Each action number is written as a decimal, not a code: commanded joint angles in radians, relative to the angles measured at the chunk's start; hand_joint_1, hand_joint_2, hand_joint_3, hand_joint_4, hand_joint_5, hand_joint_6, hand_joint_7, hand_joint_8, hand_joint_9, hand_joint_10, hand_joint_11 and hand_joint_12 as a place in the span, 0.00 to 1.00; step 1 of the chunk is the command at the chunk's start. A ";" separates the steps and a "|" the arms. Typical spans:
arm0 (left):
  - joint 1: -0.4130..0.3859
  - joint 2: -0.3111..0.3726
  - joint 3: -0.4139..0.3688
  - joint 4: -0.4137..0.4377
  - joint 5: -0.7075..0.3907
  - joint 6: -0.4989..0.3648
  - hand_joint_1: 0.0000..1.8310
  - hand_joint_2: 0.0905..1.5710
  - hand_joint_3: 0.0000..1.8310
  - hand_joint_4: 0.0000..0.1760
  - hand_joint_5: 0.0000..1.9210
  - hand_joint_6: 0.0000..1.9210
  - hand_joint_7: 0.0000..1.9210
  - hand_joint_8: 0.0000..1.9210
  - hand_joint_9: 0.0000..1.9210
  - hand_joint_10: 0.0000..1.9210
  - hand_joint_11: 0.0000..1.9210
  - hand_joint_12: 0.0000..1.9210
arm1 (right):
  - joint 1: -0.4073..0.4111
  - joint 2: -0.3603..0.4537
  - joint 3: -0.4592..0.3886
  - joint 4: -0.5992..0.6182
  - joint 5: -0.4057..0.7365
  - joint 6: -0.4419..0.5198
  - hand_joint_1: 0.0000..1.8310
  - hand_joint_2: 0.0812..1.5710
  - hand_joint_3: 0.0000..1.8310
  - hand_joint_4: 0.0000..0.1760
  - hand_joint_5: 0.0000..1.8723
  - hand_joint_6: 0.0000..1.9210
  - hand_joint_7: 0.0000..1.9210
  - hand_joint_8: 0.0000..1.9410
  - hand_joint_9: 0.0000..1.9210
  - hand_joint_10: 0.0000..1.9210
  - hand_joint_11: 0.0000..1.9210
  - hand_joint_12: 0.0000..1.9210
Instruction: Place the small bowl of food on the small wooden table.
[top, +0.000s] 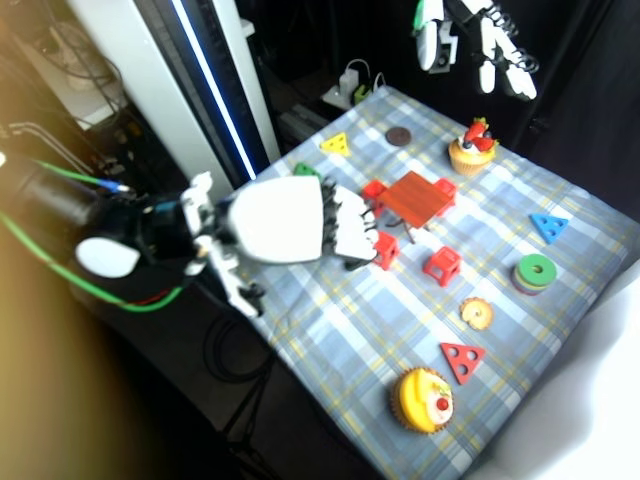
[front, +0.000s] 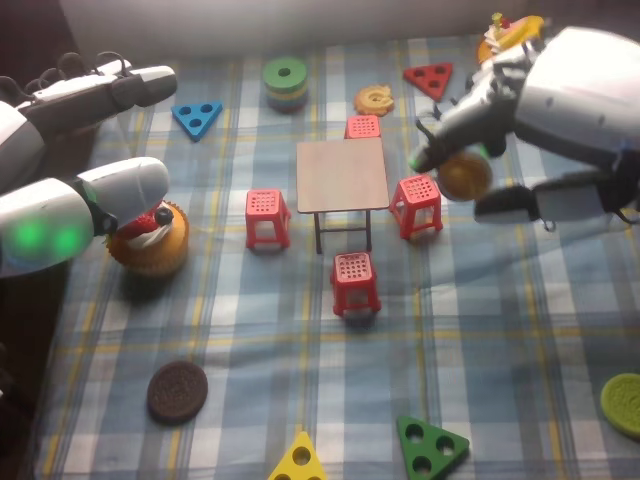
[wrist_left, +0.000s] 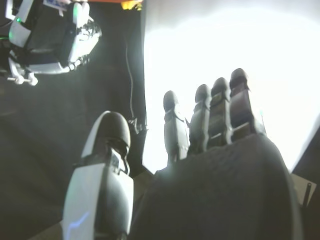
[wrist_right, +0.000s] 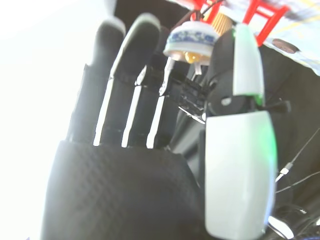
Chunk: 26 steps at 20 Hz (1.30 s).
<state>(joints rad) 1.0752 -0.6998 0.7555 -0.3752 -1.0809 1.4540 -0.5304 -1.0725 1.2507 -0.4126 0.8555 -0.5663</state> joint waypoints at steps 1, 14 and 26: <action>-0.012 -0.007 0.008 0.012 -0.105 -0.007 0.24 0.78 0.00 0.66 0.21 0.00 0.06 0.00 0.03 0.00 0.01 0.03 | 0.028 -0.010 0.005 0.018 0.099 0.007 0.71 0.63 0.00 0.00 0.71 0.09 0.61 0.48 0.57 0.57 0.48 0.78; -0.017 -0.017 0.020 0.012 -0.084 -0.008 0.23 0.79 0.00 0.55 0.22 0.00 0.08 0.00 0.04 0.00 0.00 0.11 | 0.163 -0.077 0.050 -0.073 0.062 0.016 0.68 0.64 0.00 0.06 0.65 0.26 0.58 0.43 0.55 0.43 0.46 0.73; -0.025 -0.026 0.031 0.016 -0.069 -0.021 0.26 0.77 0.00 0.81 0.19 0.00 0.07 0.00 0.04 0.00 0.00 0.12 | 0.208 -0.146 0.081 -0.127 -0.001 0.016 0.69 0.62 0.00 0.11 0.64 0.31 0.67 0.26 0.68 0.19 0.48 0.66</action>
<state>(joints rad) 1.0626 -0.7254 0.7834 -0.3710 -1.0283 1.4425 -0.3408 -1.2243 1.3273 -0.5766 0.7624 -0.5491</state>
